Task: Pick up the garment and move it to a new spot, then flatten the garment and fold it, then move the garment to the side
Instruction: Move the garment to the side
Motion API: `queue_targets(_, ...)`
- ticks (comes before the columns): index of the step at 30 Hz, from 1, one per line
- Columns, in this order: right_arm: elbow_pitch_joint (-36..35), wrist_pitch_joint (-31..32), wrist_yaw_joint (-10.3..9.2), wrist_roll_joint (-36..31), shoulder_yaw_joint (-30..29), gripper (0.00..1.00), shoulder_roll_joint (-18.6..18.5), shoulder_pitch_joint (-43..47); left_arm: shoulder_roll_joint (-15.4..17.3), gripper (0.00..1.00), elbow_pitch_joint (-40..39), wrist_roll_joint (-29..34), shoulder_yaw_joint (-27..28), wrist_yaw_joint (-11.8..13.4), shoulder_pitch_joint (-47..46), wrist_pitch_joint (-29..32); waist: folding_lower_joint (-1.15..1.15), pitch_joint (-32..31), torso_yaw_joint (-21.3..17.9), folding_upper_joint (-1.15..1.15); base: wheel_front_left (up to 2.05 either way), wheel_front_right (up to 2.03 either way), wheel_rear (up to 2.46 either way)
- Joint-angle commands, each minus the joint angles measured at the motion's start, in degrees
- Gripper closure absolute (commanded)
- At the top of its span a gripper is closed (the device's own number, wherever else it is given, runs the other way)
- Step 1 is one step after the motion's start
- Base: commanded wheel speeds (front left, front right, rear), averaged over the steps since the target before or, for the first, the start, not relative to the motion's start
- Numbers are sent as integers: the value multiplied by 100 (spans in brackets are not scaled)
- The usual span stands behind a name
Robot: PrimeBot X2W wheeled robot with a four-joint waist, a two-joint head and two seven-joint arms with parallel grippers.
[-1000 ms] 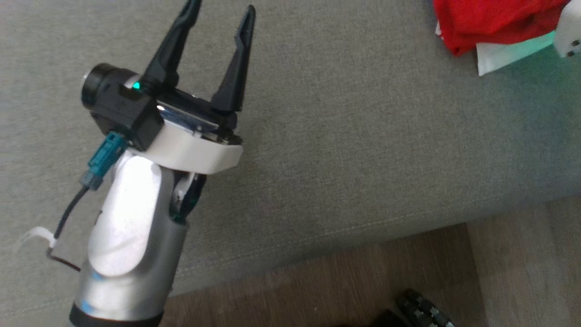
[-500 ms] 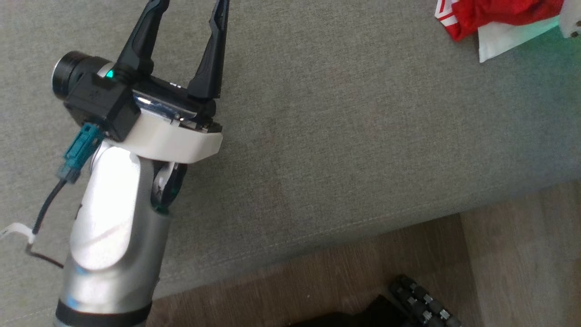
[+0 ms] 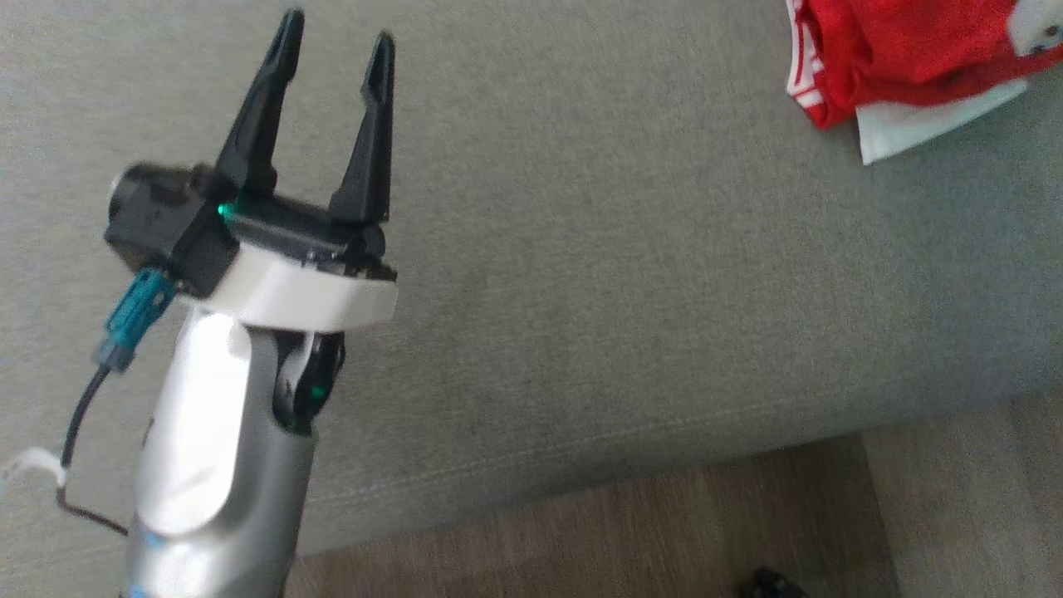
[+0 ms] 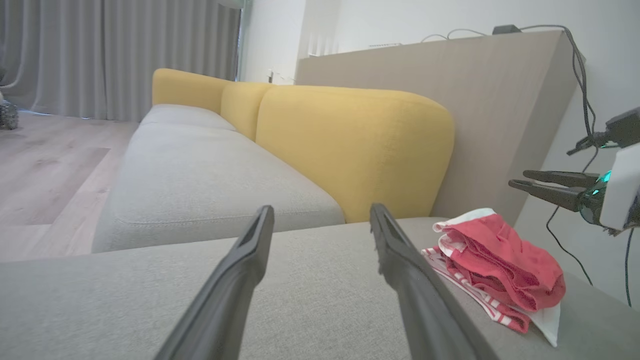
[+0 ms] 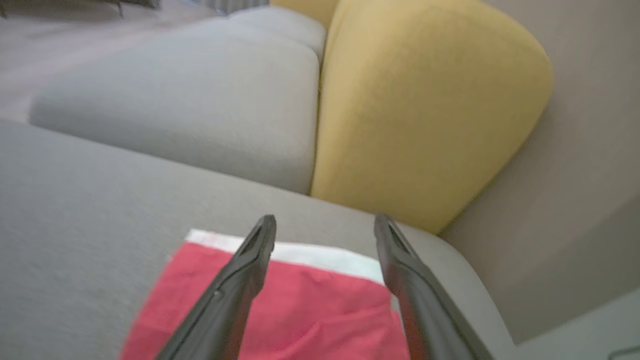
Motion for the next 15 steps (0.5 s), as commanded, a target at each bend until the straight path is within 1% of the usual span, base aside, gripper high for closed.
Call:
queue_targets(1,-169,-55,-2,49,-24,0,28,185,43,0,-235,-49,170,33,22,-28,0,-336,243,0,0,0,0)
queue_targets(5,-580,-194,-2,118,-177,0,233,587,40,0,-328,-340,155,240,383,-28,0,-748,534,0,0,0,0)
queue_targets(9,-1121,-304,-2,148,-403,0,402,1264,39,0,-382,-514,82,390,754,-28,0,-1117,873,0,0,0,0)
queue_targets(11,-1376,-334,-2,23,-540,0,471,1641,39,0,-396,-569,59,452,937,-28,0,-1284,1012,0,0,0,0)
queue_targets(12,-1643,-351,-2,-109,-716,0,593,2026,39,0,-408,-620,66,514,1102,-28,0,-1411,1122,0,0,0,0)
queue_targets(15,-2032,-365,-2,-363,-1012,0,833,2639,39,0,-385,-663,55,569,1348,-28,0,-1620,1251,0,0,0,0)
